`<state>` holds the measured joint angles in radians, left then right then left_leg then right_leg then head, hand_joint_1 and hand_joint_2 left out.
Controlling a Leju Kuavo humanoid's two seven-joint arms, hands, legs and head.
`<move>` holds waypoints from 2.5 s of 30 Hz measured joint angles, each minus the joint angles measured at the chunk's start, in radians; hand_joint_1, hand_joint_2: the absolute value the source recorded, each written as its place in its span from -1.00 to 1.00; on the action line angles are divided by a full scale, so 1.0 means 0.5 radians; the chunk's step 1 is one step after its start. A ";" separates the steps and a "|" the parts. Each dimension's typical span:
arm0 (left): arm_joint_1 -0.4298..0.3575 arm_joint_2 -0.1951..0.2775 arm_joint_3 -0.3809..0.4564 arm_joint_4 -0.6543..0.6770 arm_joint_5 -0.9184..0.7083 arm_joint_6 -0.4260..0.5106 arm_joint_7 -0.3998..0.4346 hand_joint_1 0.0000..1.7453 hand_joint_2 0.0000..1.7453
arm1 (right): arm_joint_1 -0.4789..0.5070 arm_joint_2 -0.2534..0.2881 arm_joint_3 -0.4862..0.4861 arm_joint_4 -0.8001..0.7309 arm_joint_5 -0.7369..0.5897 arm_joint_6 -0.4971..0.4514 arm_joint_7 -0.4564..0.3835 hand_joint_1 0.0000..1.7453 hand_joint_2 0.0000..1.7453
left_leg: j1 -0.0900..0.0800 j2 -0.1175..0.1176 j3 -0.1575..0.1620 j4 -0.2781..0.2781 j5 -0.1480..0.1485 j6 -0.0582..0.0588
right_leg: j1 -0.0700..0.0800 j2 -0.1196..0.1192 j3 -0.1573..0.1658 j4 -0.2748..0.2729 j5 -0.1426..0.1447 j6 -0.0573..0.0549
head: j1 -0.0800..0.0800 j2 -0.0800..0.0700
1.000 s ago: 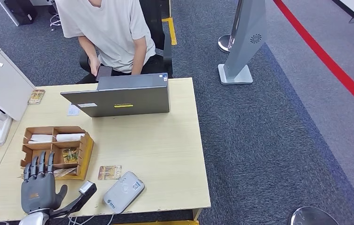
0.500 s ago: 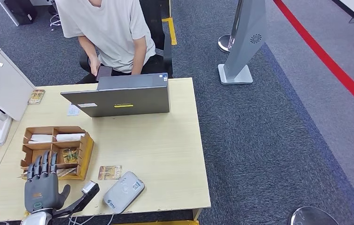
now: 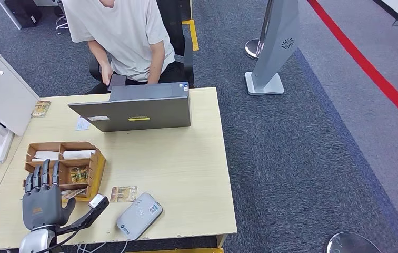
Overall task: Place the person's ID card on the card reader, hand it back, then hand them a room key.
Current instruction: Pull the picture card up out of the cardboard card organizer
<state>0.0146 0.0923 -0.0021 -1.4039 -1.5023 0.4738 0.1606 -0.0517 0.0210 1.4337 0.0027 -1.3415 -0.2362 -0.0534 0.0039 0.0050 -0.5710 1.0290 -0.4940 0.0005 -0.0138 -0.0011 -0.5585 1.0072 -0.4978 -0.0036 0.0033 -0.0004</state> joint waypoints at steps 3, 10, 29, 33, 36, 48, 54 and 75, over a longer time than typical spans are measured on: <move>-0.004 0.000 -0.004 -0.004 0.000 0.000 0.000 -1.00 1.00 | 0.000 0.000 0.002 0.000 0.001 0.000 -0.001 -1.00 1.00 | 0.000 0.000 0.000 0.000 0.000 0.000 | 0.000 0.000 0.000 0.000 0.000 0.000 | 0.000 0.000; -0.005 0.000 -0.011 -0.015 0.000 0.000 0.000 -1.00 1.00 | -0.001 0.000 0.002 0.000 0.001 0.000 -0.002 -1.00 1.00 | 0.000 0.000 0.000 0.000 0.000 0.000 | 0.000 0.000 0.000 0.000 0.000 0.000 | -0.001 0.000; -0.007 0.003 -0.032 -0.041 0.000 -0.033 0.000 0.00 1.00 | -0.001 0.000 0.018 0.002 -0.005 -0.006 -0.002 -1.00 1.00 | 0.000 0.000 0.000 0.000 0.000 0.000 | 0.000 0.000 0.000 0.000 0.000 0.000 | 0.000 0.000; -0.006 0.002 -0.050 -0.040 0.004 -0.098 0.000 1.00 1.00 | -0.002 0.000 0.020 0.002 -0.010 -0.006 -0.007 -1.00 1.00 | 0.000 0.000 0.000 0.000 0.000 0.000 | 0.000 0.000 0.000 0.000 0.000 0.000 | -0.001 0.000; -0.007 0.002 -0.071 -0.039 0.006 -0.135 0.002 1.00 1.00 | -0.003 -0.003 0.020 0.002 -0.014 -0.005 -0.008 -1.00 1.00 | 0.000 0.000 0.000 0.000 0.000 0.000 | 0.000 0.000 0.000 0.000 0.000 0.000 | 0.000 0.000; -0.011 0.029 -0.084 -0.039 0.023 -0.200 0.020 1.00 1.00 | -0.005 -0.012 0.031 0.002 -0.036 -0.005 -0.012 -1.00 1.00 | 0.000 0.000 0.000 0.000 0.000 0.000 | 0.000 0.000 0.000 0.000 0.000 0.000 | -0.001 0.000; -0.036 0.041 -0.085 -0.040 0.057 -0.263 0.019 1.00 1.00 | -0.008 -0.014 0.033 0.002 -0.042 -0.005 -0.025 -1.00 1.00 | 0.000 0.000 0.001 0.000 0.000 0.000 | 0.000 0.000 0.001 0.000 0.000 0.000 | 0.000 0.000; -0.317 0.126 -0.144 -0.259 0.059 -0.288 0.023 1.00 1.00 | -0.021 -0.015 0.079 0.002 -0.069 -0.008 -0.020 -1.00 1.00 | 0.000 0.000 0.001 0.002 0.002 0.002 | 0.000 0.000 0.002 0.001 0.002 0.000 | 0.000 0.000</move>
<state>-0.1440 0.1554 -0.0740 -1.5335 -1.4729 0.3300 0.1720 -0.0624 0.0134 1.4733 0.0038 -1.3760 -0.2403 -0.0636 0.0041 0.0050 -0.5706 1.0302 -0.4932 0.0014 -0.0136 -0.0013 -0.5577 1.0075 -0.4969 -0.0035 0.0032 -0.0003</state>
